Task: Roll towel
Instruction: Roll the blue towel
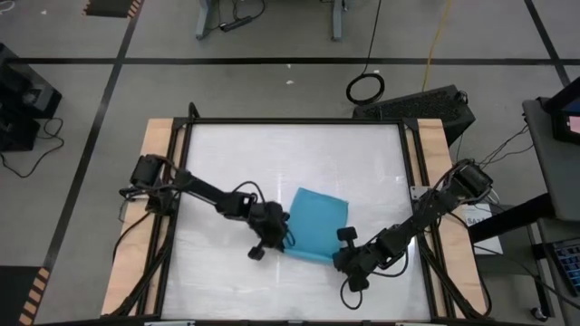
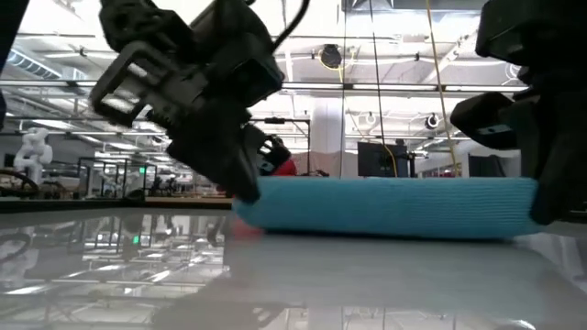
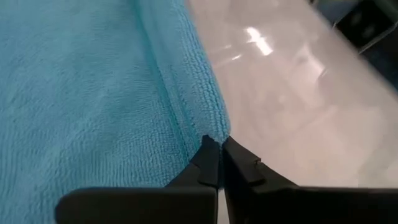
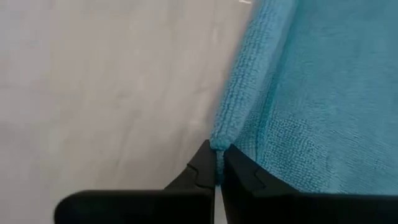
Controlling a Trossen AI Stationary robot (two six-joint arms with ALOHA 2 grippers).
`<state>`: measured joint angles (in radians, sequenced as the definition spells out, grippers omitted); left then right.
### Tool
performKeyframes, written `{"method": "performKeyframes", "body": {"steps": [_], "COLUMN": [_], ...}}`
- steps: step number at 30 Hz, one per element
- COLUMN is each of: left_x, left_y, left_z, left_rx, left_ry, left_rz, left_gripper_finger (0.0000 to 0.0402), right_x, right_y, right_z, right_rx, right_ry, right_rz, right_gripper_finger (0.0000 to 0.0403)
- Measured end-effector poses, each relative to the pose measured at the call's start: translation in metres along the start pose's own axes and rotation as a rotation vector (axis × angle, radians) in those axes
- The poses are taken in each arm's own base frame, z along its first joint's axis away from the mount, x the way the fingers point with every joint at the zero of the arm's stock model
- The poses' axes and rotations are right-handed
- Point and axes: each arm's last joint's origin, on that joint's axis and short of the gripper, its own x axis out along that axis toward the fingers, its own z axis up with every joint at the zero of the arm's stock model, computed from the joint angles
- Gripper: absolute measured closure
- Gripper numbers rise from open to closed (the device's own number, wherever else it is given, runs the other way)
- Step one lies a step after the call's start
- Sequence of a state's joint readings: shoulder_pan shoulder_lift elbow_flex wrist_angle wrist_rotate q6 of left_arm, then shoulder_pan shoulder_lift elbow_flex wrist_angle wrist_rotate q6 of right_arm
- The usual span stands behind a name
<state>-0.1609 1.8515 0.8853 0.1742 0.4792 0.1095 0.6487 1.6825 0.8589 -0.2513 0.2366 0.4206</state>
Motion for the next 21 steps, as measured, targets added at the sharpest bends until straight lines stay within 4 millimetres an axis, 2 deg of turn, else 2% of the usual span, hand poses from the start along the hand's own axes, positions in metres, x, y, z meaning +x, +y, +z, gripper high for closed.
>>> {"method": "performKeyframes", "body": {"steps": [7, 12, 17, 21], "left_x": [-0.008, -0.009, -0.003, 0.007], "left_y": [0.010, 0.012, 0.019, 0.030], "left_z": [0.014, 0.019, 0.015, 0.007], "left_rx": [-0.157, -0.195, -0.265, -0.337], "left_ry": [-0.049, -0.040, 0.017, 0.055], "left_rz": [-0.082, -0.087, -0.077, -0.066], "left_gripper_finger": [0.0398, 0.0399, 0.0399, 0.0399], "right_x": [0.001, 0.001, 0.001, 0.001], "right_y": [-0.001, -0.001, 0.000, 0.000], "right_z": [-0.001, -0.001, -0.001, -0.001], "right_rx": [0.018, 0.030, 0.043, 0.060], "right_ry": [0.034, 0.036, 0.041, 0.040], "right_rz": [0.048, 0.050, 0.050, 0.049], "right_gripper_finger": [0.0390, 0.0379, 0.0358, 0.0326]}}
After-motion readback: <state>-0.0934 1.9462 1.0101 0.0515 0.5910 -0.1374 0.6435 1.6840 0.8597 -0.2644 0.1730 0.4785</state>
